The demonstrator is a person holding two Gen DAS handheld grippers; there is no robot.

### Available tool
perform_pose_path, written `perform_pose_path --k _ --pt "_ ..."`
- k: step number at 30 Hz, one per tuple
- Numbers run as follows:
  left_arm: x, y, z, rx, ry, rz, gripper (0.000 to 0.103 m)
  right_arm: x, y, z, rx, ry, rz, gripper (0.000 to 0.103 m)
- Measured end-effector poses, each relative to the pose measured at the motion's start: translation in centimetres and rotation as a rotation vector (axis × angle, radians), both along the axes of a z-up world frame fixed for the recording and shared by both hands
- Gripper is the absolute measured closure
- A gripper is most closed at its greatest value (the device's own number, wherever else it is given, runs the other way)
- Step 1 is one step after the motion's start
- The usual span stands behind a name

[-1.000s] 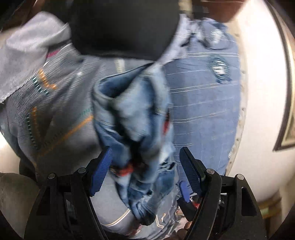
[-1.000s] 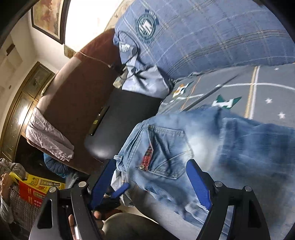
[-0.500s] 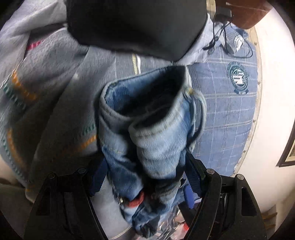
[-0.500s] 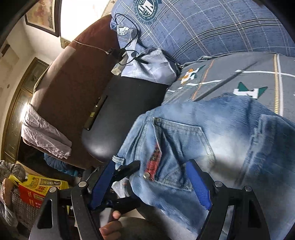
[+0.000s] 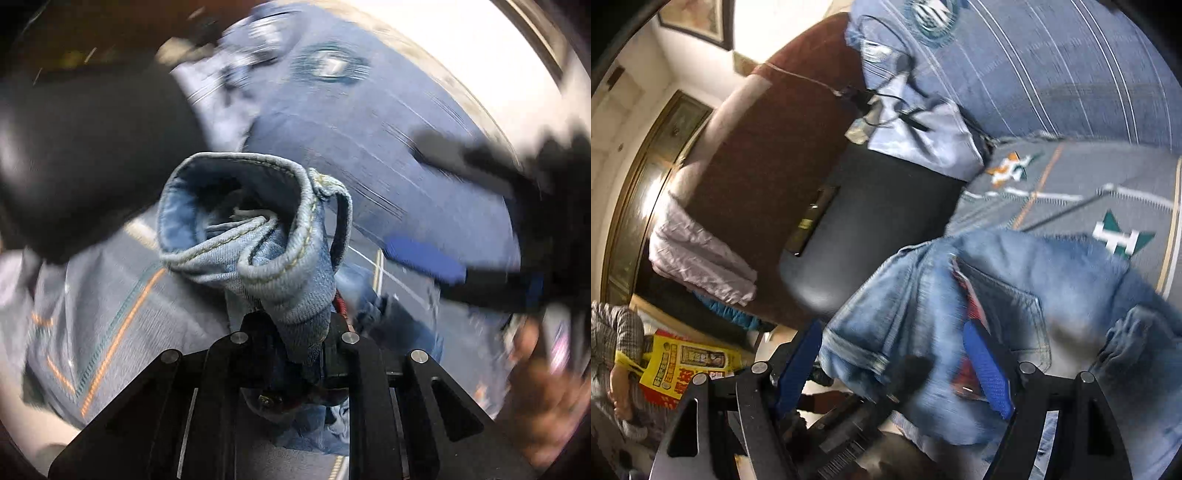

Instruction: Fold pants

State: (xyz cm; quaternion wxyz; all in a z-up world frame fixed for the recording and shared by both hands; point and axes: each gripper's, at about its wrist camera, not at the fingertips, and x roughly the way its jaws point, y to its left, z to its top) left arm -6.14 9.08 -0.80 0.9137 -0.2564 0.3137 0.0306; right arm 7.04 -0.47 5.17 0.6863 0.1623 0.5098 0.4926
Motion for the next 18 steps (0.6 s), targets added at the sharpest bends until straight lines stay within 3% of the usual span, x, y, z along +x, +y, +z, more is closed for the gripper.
perform_pose_path --k 5,10,14,18 --pt "-0.1 -5.7 1.2 0.228 -0.053 -0.126 0.088 0.4 -1.4 1.9 -0.056 -0.021 0.081 0.025" --pt "-0.9 -10.7 0.9 0.358 -0.088 -0.274 0.088 0.7 -2.8 3.7 -0.213 -0.121 0.141 0.025" --pt "-1.1 -13.5 0.4 0.446 -0.085 -0.356 0.088 0.5 -5.2 4.1 -0.267 -0.158 0.128 0.025" --pt "-0.8 -14.3 0.0 0.478 -0.069 -0.384 0.088 0.8 -7.8 3.0 -0.268 -0.133 0.078 0.025"
